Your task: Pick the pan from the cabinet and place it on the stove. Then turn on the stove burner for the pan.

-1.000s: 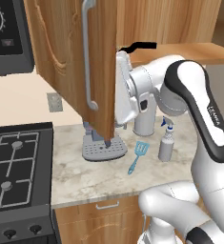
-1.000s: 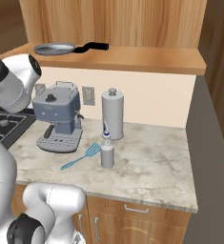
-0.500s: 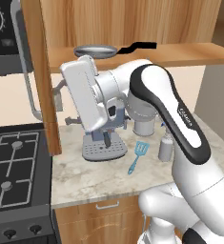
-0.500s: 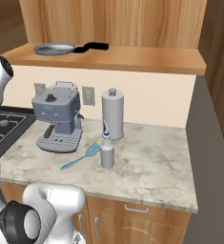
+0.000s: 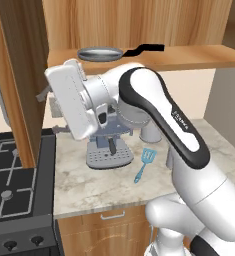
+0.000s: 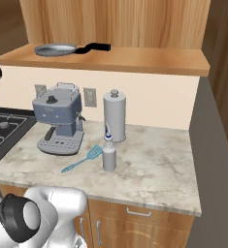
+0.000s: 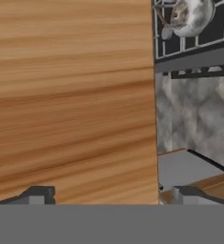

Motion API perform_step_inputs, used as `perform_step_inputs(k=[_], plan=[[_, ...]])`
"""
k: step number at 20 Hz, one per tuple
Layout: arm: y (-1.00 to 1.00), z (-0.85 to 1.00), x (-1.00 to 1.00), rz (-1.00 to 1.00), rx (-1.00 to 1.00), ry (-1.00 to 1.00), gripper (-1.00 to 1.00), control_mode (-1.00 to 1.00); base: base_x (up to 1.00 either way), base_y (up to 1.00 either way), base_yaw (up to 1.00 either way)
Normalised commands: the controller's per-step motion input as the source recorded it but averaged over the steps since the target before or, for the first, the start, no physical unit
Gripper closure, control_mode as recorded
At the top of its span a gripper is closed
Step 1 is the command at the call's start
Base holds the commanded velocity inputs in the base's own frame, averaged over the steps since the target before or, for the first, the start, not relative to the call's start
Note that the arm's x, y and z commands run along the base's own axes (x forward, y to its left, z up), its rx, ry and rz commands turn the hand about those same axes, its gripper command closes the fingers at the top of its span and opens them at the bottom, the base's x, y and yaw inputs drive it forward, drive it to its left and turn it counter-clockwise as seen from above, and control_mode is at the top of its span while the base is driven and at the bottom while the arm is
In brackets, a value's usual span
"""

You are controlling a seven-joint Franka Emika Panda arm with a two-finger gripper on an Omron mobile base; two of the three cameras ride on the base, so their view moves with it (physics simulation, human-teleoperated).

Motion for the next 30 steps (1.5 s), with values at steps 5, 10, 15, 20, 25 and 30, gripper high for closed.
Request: perform_step_inputs(k=[5,10,15,20,25,30], plan=[[-0.35,0.0,-0.01,0.01,-0.13,-0.33,-1.0,-1.0,0.0,0.0,0.0],[-0.56,0.07,0.0,0.0,-0.12,-0.34,-1.0,-1.0,0.0,0.0,0.0],[-0.65,0.02,0.0,0.0,-0.06,-0.33,-1.0,-1.0,0.0,0.0,0.0],[-0.7,0.01,0.0,0.0,0.0,-0.33,-1.0,-1.0,0.0,0.0,0.0],[-0.7,0.1,0.05,0.0,0.0,-0.32,-1.0,-1.0,0.0,0.0,0.0],[-0.69,0.28,0.22,0.0,0.0,-0.27,-1.0,-1.0,0.0,0.0,0.0]])
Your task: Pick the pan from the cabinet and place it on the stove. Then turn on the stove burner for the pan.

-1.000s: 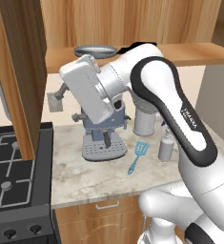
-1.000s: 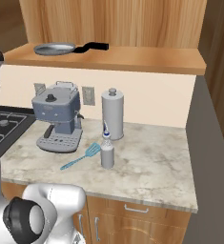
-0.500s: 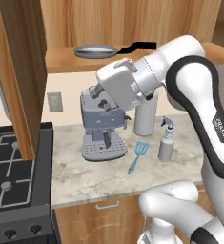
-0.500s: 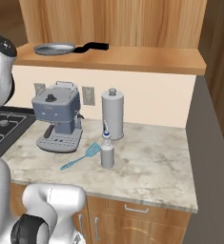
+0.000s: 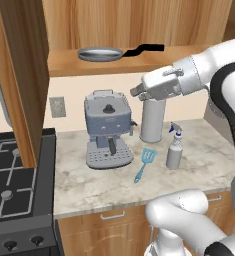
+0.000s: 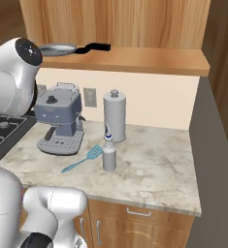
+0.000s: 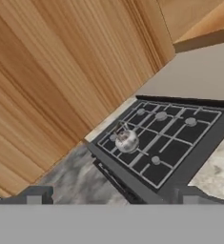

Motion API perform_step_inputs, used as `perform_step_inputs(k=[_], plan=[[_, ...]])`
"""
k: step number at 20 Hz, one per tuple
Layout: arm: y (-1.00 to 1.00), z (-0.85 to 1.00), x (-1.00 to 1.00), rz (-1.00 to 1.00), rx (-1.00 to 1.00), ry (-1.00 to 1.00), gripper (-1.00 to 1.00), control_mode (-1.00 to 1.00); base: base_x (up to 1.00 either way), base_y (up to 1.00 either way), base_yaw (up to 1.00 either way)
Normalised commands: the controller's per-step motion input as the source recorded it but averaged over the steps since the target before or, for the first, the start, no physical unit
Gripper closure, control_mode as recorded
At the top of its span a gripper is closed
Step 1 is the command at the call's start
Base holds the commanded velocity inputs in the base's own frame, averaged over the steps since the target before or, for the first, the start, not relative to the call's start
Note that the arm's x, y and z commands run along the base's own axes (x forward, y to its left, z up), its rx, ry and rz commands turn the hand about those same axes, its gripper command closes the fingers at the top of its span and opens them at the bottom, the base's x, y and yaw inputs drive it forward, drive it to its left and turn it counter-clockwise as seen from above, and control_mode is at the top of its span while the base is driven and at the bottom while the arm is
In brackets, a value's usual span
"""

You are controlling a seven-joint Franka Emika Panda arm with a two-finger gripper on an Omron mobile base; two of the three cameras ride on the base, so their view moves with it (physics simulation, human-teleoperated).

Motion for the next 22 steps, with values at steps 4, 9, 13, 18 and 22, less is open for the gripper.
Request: perform_step_inputs(k=[4,9,13,18,22], plan=[[-0.67,0.36,0.33,0.0,0.0,-0.22,-1.0,-1.0,0.0,0.0,0.0],[-0.61,0.36,0.34,0.0,-0.01,-0.23,-1.0,-1.0,0.0,0.0,0.0],[-0.56,0.24,0.26,0.0,-0.02,-0.25,-1.0,-1.0,0.0,0.0,0.0],[-0.51,0.08,0.15,0.0,-0.05,-0.27,-1.0,-1.0,0.0,0.0,0.0],[-0.47,0.01,0.22,-0.01,-0.07,-0.21,-1.0,-1.0,0.0,0.0,0.0]])
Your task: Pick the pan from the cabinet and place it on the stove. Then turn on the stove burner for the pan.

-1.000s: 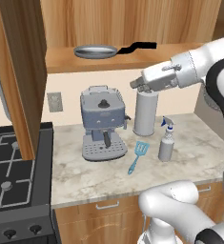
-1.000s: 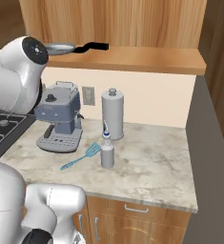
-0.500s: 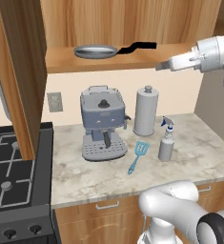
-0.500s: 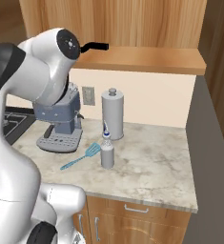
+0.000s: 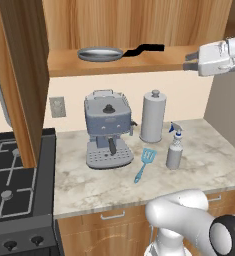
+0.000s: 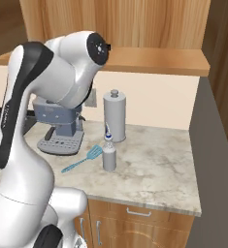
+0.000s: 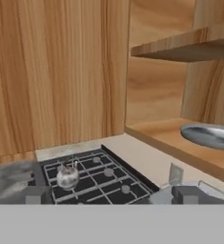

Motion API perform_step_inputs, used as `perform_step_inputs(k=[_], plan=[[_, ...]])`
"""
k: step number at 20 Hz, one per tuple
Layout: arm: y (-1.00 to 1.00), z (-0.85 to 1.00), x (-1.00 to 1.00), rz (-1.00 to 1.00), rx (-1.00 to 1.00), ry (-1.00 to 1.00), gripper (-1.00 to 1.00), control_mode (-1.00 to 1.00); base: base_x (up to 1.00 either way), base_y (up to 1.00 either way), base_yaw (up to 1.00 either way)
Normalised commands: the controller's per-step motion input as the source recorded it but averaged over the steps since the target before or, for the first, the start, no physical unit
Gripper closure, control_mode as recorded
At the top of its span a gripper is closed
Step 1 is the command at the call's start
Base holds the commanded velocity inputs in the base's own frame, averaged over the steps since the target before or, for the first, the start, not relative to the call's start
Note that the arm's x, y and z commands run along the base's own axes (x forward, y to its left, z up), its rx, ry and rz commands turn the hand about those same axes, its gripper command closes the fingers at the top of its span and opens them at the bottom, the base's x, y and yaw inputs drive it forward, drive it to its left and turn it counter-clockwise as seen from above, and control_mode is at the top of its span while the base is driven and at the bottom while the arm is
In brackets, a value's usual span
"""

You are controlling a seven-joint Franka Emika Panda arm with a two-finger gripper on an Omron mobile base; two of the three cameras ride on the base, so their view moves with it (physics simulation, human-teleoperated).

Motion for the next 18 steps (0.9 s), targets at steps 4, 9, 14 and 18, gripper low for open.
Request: perform_step_inputs(k=[4,9,14,18], plan=[[-0.45,0.01,0.39,0.0,-0.06,-0.18,-1.0,-1.0,0.0,0.0,0.0],[-0.49,0.0,0.48,0.0,-0.05,-0.12,-1.0,-1.0,0.0,0.0,0.0],[-0.36,0.0,0.51,0.0,-0.07,-0.04,-1.0,-1.0,0.0,0.0,0.0],[-0.11,0.0,0.59,-0.06,-0.11,0.0,-1.0,-1.0,0.0,0.0,0.0]])
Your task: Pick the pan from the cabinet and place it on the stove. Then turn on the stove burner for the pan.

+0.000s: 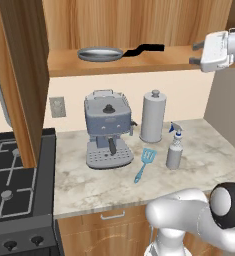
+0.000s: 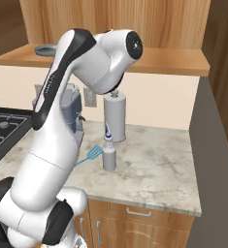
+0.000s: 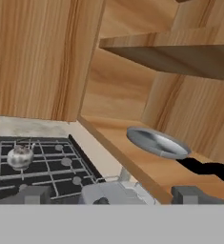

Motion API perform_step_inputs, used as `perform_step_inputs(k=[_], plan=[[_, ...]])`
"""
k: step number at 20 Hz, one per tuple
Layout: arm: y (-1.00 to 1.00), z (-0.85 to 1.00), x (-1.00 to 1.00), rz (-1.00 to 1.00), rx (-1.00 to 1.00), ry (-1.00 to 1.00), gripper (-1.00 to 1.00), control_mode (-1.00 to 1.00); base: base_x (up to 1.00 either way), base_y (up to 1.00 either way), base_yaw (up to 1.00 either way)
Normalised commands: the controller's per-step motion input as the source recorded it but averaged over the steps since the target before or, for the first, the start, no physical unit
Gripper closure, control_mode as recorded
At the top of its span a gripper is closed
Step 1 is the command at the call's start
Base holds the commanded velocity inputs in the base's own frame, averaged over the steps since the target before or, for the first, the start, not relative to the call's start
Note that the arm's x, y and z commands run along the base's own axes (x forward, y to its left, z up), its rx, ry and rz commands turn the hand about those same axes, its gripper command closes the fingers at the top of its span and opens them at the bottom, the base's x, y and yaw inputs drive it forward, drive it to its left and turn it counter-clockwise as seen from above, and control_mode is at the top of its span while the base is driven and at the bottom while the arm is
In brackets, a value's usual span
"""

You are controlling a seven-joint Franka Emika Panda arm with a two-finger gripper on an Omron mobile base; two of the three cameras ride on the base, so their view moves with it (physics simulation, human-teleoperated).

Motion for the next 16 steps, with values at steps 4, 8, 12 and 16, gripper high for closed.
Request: perform_step_inputs(k=[4,8,12,16], plan=[[0.0,-0.02,0.61,-0.06,-0.13,0.0,-1.0,-1.0,0.0,0.0,0.0],[0.0,-0.08,0.54,-0.03,-0.12,0.0,-1.0,-1.0,0.0,0.0,0.0],[0.0,-0.12,0.4,0.0,-0.08,0.0,-1.0,-1.0,0.0,0.0,0.0],[-0.04,-0.14,0.28,0.0,-0.02,0.0,-1.0,-1.0,0.0,0.0,0.0]])
